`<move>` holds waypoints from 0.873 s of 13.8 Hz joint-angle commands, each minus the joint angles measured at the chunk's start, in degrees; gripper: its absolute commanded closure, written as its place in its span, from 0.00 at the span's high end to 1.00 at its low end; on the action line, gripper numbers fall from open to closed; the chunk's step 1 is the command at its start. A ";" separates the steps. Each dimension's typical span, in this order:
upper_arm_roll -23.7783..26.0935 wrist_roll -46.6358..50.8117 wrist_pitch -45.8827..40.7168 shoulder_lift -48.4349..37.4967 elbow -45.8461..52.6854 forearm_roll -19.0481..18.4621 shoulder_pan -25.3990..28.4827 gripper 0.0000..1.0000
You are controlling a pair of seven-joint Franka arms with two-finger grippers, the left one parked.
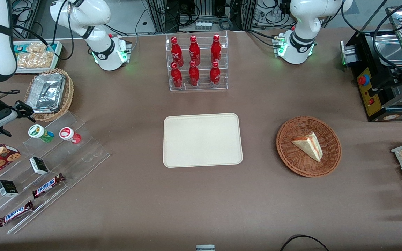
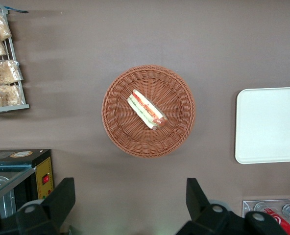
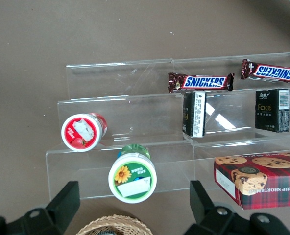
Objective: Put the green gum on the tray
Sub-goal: 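Lower the right gripper around the green gum tub and close it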
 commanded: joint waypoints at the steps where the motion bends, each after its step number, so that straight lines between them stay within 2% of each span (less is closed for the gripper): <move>1: -0.06 -1.46 1.43 -0.40 -1.00 -0.32 0.13 1.00; 12: -0.06 -2.61 2.92 3.02 -1.09 -0.58 -0.40 1.00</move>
